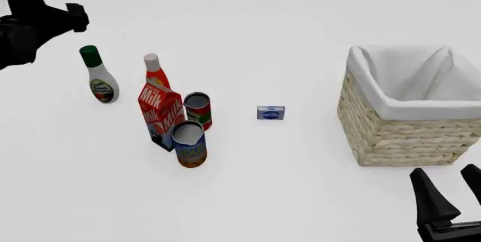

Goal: Pick the salad dressing and place it in the basket.

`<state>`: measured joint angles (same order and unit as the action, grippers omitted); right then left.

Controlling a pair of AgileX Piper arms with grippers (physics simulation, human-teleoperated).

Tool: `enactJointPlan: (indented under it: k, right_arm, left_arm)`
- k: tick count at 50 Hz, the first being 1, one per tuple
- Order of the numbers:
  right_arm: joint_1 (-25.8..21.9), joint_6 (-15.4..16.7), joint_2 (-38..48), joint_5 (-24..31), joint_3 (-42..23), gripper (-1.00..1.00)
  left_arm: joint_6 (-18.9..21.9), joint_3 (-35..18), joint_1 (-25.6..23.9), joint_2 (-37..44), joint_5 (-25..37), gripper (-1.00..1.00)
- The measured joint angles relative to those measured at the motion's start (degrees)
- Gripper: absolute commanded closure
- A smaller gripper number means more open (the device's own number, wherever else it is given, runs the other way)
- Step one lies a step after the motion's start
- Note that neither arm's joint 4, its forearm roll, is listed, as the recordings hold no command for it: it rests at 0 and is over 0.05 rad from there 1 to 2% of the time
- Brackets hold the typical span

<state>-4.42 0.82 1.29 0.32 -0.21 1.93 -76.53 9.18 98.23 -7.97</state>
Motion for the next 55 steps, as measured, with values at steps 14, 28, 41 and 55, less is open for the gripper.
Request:
enactJointPlan:
  k: [14,28,41,55]
  right_arm:
    - [-0.1,0.0,-0.27,0.36,0.09,-1.0]
    - [-0.37,0.07,-0.27,0.45,0.1,-1.0]
    - [-0.65,0.19,-0.13,0.45,0.14,-1.0]
    - [-1.03,0.33,0.47,0.12,0.14,-1.0]
  left_arm:
    - [0.21,-3.25,0.6,3.31,1.37,-1.0]
    - [0.72,-5.88,0.7,6.91,2.94,-1.0]
    - [0.36,-7.61,0.76,9.78,4.49,-1.0]
    - [-0.61,-9.18,1.12,12.83,5.92,-1.0]
